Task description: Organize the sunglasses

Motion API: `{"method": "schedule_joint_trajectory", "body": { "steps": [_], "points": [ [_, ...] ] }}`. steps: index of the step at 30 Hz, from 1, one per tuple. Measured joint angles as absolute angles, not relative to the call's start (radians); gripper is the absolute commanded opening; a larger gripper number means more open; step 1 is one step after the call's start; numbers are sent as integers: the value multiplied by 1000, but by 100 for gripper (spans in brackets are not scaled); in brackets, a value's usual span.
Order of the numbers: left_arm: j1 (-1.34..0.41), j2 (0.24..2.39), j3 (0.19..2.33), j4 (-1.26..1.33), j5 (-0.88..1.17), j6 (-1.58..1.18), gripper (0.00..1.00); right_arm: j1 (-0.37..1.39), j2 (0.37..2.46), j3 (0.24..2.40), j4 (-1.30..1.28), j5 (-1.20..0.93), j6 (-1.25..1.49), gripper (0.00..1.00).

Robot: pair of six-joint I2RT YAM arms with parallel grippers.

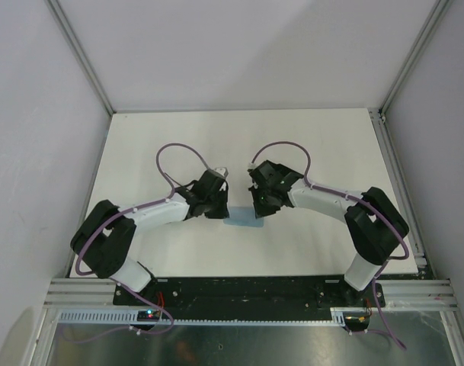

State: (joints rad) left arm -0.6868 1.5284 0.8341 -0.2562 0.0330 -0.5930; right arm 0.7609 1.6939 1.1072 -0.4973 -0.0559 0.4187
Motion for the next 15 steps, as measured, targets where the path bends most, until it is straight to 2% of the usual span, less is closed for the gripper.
{"method": "schedule_joint_trajectory", "body": {
  "steps": [11,15],
  "points": [
    [-687,1528,805,-248,38,-592,0,785,1712,1088,-496,-39,437,1],
    [-687,1528,804,-248,38,-591,0,787,1716,1079,-495,-34,439,16]
  ]
}}
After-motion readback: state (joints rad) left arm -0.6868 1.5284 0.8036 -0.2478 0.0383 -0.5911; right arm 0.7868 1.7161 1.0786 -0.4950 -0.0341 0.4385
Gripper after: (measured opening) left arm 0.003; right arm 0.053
